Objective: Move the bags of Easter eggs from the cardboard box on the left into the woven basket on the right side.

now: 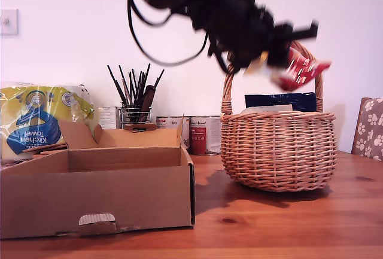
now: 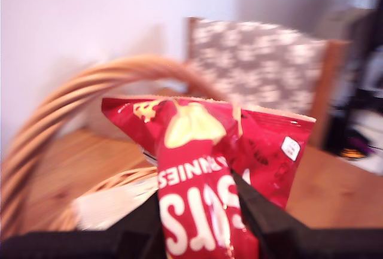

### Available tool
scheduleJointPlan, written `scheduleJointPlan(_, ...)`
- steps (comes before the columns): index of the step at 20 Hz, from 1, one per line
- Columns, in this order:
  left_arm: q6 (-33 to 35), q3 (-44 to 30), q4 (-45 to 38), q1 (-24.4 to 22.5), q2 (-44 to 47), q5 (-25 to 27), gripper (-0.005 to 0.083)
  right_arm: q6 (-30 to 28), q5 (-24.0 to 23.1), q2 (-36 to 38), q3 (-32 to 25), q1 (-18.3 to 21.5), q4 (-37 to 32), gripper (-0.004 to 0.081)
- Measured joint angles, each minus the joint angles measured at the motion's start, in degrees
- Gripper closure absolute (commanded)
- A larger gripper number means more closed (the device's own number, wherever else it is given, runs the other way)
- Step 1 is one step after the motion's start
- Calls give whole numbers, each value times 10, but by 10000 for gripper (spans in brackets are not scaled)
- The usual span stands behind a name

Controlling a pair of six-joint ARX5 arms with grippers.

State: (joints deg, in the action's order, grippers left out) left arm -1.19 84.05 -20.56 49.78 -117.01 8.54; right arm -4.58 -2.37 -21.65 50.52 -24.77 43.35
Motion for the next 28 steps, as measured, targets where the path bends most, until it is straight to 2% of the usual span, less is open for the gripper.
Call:
scheduleJointPlan(5, 0, 0, 0, -8, -18, 13, 681, 0, 0, 0, 0, 0, 0, 780)
scheduleJointPlan(6, 0, 0, -3, -8, -18, 15, 590, 0, 0, 0, 0, 0, 0, 780)
scheduleJointPlan(8, 0, 0, 2, -8, -18, 16, 223, -1, 0, 0, 0, 0, 0, 780)
scheduleJointPlan(9, 0, 0, 4, -8, -18, 16, 88, -1, 0, 0, 0, 0, 0, 780)
scheduleJointPlan(10, 0, 0, 4, -8, -18, 16, 57, -1, 0, 0, 0, 0, 0, 780)
scheduleJointPlan(14, 24, 0, 28, -8, -16, 16, 62, -1, 0, 0, 0, 0, 0, 780)
scheduleJointPlan(17, 38, 0, 102, -7, 18, 16, 63, -2, 0, 0, 0, 0, 0, 780)
scheduleJointPlan(20, 53, 0, 177, -2, 102, 5, 66, -2, 0, 0, 0, 0, 0, 780)
scheduleJointPlan(21, 53, 0, 200, 0, 134, 3, 85, -2, 0, 0, 0, 0, 0, 780)
scheduleJointPlan(22, 53, 1, 227, 3, 166, 2, 145, -2, 0, 0, 0, 0, 0, 780)
scheduleJointPlan(23, 53, 2, 260, 5, 196, 1, 249, -2, 0, 0, 0, 0, 0, 780)
scheduleJointPlan(26, 55, 7, 365, 5, 247, 0, 738, -2, 4, -7, 0, 0, 0, 780)
scheduleJointPlan(27, 55, 8, 403, 5, 252, 0, 803, -2, 5, -13, 0, 0, 0, 780)
scheduleJointPlan(28, 55, 7, 435, 4, 253, -1, 791, -1, 9, -21, 0, 0, -2, 780)
